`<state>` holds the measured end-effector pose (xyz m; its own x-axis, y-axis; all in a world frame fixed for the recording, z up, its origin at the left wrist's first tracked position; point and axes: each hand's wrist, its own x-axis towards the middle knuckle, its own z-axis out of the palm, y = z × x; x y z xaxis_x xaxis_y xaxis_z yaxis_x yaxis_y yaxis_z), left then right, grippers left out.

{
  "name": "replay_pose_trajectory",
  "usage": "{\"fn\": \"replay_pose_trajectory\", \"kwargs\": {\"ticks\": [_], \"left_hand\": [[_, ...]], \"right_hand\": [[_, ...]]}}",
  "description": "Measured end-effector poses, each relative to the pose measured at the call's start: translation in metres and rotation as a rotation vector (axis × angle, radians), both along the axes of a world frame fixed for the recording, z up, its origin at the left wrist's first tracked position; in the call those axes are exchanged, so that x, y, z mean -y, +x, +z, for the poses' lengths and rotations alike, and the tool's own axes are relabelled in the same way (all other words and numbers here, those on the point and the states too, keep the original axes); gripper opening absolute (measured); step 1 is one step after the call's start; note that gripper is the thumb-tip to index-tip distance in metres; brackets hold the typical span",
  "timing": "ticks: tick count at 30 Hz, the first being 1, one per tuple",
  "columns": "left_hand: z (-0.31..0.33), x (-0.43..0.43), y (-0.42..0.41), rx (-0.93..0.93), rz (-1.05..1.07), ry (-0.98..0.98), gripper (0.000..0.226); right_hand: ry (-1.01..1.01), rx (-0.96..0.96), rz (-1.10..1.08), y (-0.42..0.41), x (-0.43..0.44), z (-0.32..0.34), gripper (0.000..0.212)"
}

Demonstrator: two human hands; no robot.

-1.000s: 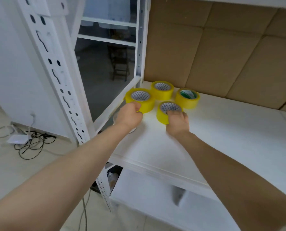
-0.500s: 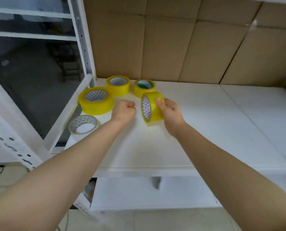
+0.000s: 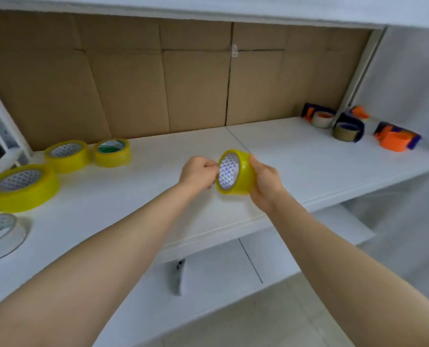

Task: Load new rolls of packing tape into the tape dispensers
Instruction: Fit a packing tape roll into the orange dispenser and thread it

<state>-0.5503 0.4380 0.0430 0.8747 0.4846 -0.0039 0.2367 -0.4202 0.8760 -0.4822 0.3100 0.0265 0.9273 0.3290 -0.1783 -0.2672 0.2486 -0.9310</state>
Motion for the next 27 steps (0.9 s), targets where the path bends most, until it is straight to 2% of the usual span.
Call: {"fn": "replay_pose_trajectory", "kwargs": {"ticks": [2,5,7,11,16,20,24,27], "left_hand": [[0.001,0.042,0.023,-0.012,-0.062,0.085,0.017],[0.002,0.105,0.054,-0.021,-0.148,0.362,0.023],[0.003,0.145,0.070,0.009,-0.250,0.512,0.032],[0.007,0.219,0.095,0.027,-0.608,0.806,0.058],[-0.006,0.299,0.141,0.174,-0.832,0.889,0.033],[-0.014,0.341,0.180,0.260,-0.878,1.089,0.030],[-0.020,0.369,0.226,0.358,-0.893,1.219,0.030],[-0.024,0.388,0.266,0.378,-0.922,1.240,0.031]], "right_hand": [[0.032,-0.038,-0.050,0.015,0.045,0.003,0.035],[0.091,-0.098,-0.108,0.038,0.112,0.003,0.039],[0.131,-0.129,-0.150,0.053,0.155,0.000,0.042],[0.240,-0.209,-0.234,0.075,0.235,-0.003,0.033],[0.308,-0.282,-0.327,0.102,0.313,-0.018,0.045],[0.227,-0.237,-0.398,0.123,0.358,-0.025,0.051],[0.048,-0.146,-0.421,0.147,0.395,-0.029,0.039],[0.018,-0.082,-0.405,0.173,0.416,-0.032,0.014]]}}
